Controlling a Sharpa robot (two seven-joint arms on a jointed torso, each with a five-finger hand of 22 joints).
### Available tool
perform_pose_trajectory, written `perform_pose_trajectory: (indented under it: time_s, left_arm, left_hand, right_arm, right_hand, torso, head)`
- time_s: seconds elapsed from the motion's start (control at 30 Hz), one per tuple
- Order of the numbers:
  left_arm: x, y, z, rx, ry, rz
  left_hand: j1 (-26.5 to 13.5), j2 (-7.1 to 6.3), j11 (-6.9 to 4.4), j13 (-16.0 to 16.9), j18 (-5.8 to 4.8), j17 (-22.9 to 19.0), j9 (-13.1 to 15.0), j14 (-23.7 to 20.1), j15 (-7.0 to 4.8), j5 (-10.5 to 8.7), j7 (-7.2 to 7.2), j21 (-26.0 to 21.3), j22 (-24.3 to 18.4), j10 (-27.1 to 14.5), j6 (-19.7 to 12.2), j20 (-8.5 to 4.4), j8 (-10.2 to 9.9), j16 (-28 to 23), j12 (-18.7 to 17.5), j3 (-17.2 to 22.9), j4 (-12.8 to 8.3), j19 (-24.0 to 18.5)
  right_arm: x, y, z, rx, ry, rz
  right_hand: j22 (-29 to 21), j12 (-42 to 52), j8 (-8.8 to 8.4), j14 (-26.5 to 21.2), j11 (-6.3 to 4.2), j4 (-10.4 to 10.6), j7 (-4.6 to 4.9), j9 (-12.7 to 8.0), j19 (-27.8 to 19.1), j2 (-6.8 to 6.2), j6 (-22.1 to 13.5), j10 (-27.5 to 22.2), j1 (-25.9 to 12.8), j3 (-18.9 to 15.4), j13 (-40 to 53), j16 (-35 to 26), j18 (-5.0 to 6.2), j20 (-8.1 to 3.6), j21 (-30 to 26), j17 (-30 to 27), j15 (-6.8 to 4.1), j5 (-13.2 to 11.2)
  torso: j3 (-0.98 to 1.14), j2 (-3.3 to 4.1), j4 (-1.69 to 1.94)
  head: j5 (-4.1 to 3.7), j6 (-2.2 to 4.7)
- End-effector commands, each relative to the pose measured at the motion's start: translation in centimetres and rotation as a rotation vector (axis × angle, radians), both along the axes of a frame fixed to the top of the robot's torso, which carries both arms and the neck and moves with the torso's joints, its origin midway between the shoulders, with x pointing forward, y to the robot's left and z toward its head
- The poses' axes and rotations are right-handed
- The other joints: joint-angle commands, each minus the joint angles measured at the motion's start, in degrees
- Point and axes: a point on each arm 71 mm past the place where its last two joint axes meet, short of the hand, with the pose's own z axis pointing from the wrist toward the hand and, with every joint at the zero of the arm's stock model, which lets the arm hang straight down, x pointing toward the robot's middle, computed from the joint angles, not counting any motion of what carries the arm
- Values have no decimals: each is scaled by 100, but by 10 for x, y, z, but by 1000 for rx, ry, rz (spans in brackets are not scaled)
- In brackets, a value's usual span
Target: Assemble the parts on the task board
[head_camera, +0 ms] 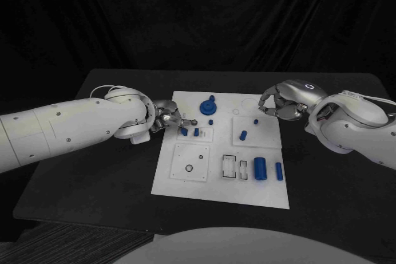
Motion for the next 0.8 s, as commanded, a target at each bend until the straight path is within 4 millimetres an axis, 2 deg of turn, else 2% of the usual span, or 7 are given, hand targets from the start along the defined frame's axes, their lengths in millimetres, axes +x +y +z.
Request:
perform_pose_trajectory:
  time_s: [0.03,0.8]
  left_arm:
    - [0,-2,1,-21,-15,-7]
    - [-3,-5,2,-31,-23,-10]
  left_hand:
    - [29,35,9,1499,79,1509,19,606,13,-1,10,11,1180,590,49,26,45,15,-3,-52,-5,11]
    - [346,98,-19,1499,73,1509,80,606,-11,103,-20,42,1189,590,47,4,115,15,-3,-72,-37,35]
  right_arm:
    - [0,-1,-2,-5,7,-18]
    - [0,-1,-2,-5,8,-20]
  right_hand:
    - [929,20,19,512,-19,0,7,0,-29,8,18,600,70,41,1509,-28,78,-6,-33,1206,-25,22]
    - [927,20,17,512,-19,-8,8,-1,-30,15,15,600,77,52,1509,-30,79,-6,-39,1204,-24,30]
  torso:
    - [-2,2,-2]
    - [0,2,5]
  head:
    - [4,-1]
    - [1,-1]
